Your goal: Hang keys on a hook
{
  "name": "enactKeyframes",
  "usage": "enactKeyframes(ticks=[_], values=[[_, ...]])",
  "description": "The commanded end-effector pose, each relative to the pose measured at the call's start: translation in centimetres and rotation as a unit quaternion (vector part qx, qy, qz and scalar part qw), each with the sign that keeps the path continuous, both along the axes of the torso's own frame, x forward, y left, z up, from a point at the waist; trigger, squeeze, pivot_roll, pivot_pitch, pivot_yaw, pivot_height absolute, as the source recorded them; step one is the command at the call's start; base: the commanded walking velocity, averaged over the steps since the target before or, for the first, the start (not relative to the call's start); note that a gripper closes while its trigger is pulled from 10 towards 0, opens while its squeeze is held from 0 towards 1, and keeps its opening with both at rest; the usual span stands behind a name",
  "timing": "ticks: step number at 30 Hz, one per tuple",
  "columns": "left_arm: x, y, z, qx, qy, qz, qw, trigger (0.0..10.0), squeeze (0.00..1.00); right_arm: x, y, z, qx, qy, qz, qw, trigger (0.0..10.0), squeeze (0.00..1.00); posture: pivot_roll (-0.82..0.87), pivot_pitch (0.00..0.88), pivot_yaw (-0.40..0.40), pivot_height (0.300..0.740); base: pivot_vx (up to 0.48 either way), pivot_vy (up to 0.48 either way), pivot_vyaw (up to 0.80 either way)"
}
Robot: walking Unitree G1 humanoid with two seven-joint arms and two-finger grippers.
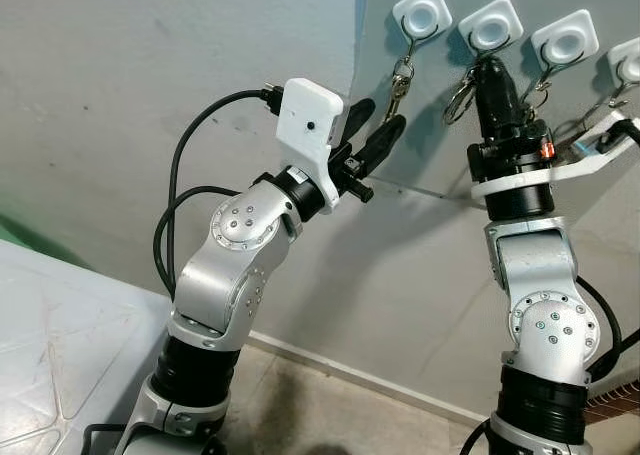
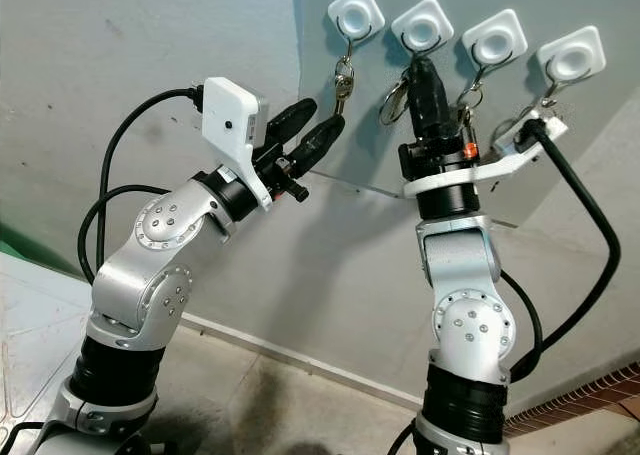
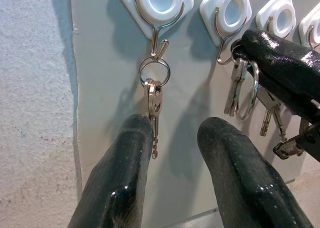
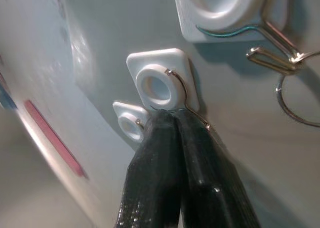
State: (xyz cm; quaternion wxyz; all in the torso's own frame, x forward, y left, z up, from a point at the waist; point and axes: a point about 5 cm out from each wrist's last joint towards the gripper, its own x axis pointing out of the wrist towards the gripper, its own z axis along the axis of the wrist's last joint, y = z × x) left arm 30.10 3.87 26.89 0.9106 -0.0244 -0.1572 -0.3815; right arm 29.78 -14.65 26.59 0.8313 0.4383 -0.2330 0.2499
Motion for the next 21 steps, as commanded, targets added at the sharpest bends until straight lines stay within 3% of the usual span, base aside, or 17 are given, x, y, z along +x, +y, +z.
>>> enactKeyframes(ticks=[1,15,16,17,21], values=[[-0.4,-0.1,0.4,-0.003,-0.007,-0.006,1.0,10.0,0.0,1.0,-0.3,-3.8,-0.051,0.116,-0.029,0.992,10.0,0.0,0.11,0.131,-0.032,0.74,0.0,0.0,0.0],[-0.5,-0.2,0.4,-0.003,-0.006,-0.006,1.0,10.0,0.0,0.9,0.1,-4.2,-0.043,0.125,-0.016,0.991,10.0,0.0,0.12,0.121,-0.033,0.74,0.0,0.0,0.0],[-0.6,-0.2,0.4,-0.003,-0.007,-0.007,1.0,10.0,0.0,0.6,0.0,-3.7,-0.007,0.103,-0.012,0.995,10.0,0.0,0.12,0.121,-0.033,0.74,0.0,0.0,0.0],[-0.6,-0.2,0.4,-0.003,-0.007,-0.007,1.0,10.0,0.0,0.6,0.0,-3.7,-0.007,0.103,-0.012,0.995,10.0,0.0,0.12,0.121,-0.033,0.74,0.0,0.0,0.0],[-0.7,-0.3,0.3,-0.004,-0.007,-0.008,1.0,10.0,0.0,-0.9,0.0,-2.0,0.038,0.024,0.022,0.999,10.0,0.0,0.12,0.116,-0.035,0.74,0.0,0.0,0.0]])
